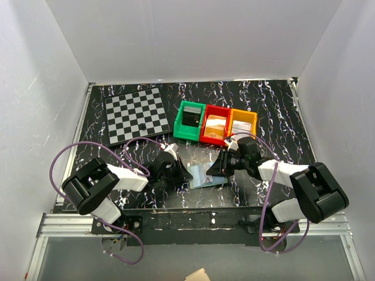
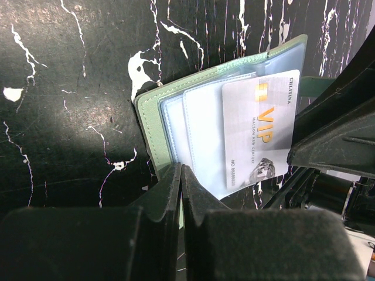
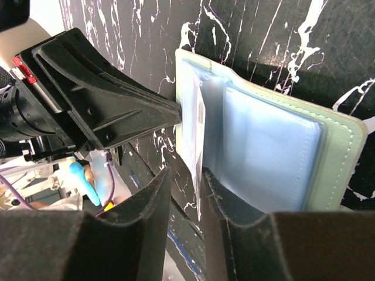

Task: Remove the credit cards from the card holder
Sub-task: Remove the credit card from the card holder.

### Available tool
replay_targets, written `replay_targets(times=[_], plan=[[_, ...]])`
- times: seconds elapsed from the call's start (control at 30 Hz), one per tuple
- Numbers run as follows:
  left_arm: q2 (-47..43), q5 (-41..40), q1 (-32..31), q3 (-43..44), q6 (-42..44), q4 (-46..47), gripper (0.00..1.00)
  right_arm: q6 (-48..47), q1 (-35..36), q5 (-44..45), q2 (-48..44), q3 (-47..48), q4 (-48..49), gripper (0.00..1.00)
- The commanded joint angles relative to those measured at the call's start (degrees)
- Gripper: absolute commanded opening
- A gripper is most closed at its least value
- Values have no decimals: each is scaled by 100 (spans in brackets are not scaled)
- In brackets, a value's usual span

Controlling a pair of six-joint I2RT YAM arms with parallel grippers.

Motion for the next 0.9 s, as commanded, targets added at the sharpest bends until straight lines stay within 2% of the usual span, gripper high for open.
replay_targets(times=[0.0,0.2,0.27,0.47,0.87], plan=[[157,-32,-37,-142,203,-567,0,-23,-26,-176,43,-1,220,36],[157,-6,-37,-133,220,-514,0,3,-26,-211,157,25,273,36],[123,38,-37,-133,238,-470,0,3,-26,-229,201,43,264,33],[-229,82,-37,-124,247,-469,0,3,-26,-168,175,25,255,13],[-1081,-32,-37,-37,291,-768,1,-15,-26,-150,157,34,229,6]])
